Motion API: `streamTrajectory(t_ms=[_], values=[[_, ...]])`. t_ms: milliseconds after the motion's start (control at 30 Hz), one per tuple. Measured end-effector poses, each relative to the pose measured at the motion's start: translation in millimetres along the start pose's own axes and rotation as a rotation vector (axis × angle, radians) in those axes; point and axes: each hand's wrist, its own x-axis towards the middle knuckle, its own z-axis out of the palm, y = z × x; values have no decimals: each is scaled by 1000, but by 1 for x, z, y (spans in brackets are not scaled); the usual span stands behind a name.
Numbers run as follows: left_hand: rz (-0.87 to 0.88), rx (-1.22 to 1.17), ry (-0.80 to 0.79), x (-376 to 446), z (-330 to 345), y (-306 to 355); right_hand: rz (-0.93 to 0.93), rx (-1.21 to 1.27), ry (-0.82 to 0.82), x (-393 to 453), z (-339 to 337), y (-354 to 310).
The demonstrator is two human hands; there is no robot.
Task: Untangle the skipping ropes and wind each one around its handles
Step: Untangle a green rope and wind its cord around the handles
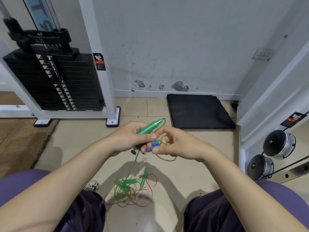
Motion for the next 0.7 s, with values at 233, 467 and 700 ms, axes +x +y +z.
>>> streamTrajectory(t_ms=[233,467,700], values=[[-106,353,37,-11,-38,8,-91,-17,476,-9,-36,-5],[-21,183,0,-13,-17,15,-48,103,178,-5,-17,-5],[-49,209,-2,-15,-38,20,-102,8,327,-5,-18,-12]])
